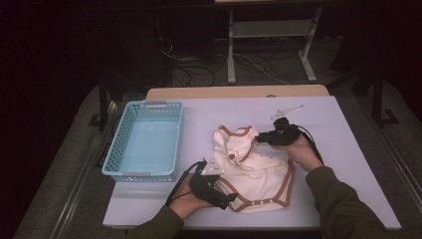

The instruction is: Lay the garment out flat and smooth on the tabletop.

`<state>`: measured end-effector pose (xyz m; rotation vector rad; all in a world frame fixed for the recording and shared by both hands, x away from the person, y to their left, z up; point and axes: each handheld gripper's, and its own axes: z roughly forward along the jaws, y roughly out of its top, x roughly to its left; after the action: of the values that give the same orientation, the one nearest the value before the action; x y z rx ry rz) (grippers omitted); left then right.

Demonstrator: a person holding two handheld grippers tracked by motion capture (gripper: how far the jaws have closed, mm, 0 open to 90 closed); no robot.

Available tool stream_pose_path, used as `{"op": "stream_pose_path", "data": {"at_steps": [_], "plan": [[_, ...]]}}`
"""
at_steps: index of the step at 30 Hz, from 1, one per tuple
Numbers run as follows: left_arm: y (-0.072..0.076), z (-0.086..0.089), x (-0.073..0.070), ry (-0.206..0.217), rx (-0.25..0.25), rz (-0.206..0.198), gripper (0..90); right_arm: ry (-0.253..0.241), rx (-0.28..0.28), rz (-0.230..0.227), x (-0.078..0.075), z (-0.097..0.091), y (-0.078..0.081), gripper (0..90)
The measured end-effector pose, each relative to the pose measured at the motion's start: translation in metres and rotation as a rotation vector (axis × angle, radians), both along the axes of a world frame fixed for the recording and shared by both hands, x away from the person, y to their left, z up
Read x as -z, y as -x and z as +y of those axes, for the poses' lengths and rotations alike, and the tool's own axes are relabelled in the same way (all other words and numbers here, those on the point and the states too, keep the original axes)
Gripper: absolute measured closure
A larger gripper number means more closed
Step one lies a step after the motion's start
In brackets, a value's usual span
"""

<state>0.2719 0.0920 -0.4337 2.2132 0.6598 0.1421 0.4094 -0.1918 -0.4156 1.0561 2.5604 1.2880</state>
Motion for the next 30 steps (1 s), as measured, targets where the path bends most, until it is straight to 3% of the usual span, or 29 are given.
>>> {"op": "stream_pose_path", "data": {"at_steps": [14, 21, 30], "plan": [[0.000, -0.001, 0.001, 0.007, -0.003, 0.000, 0.0, -0.045, -0.095, -0.086, -0.038, 0.045, 0.001, 79.8], [-0.001, 0.000, 0.000, 0.005, 0.003, -0.001, 0.0, 0.002, -0.161, -0.102, -0.047, 0.085, -0.006, 79.7], [0.000, -0.001, 0.000, 0.023, -0.005, 0.000, 0.0, 0.029, -0.209, -0.078, -0.046, 0.131, -0.012, 79.7]]}}
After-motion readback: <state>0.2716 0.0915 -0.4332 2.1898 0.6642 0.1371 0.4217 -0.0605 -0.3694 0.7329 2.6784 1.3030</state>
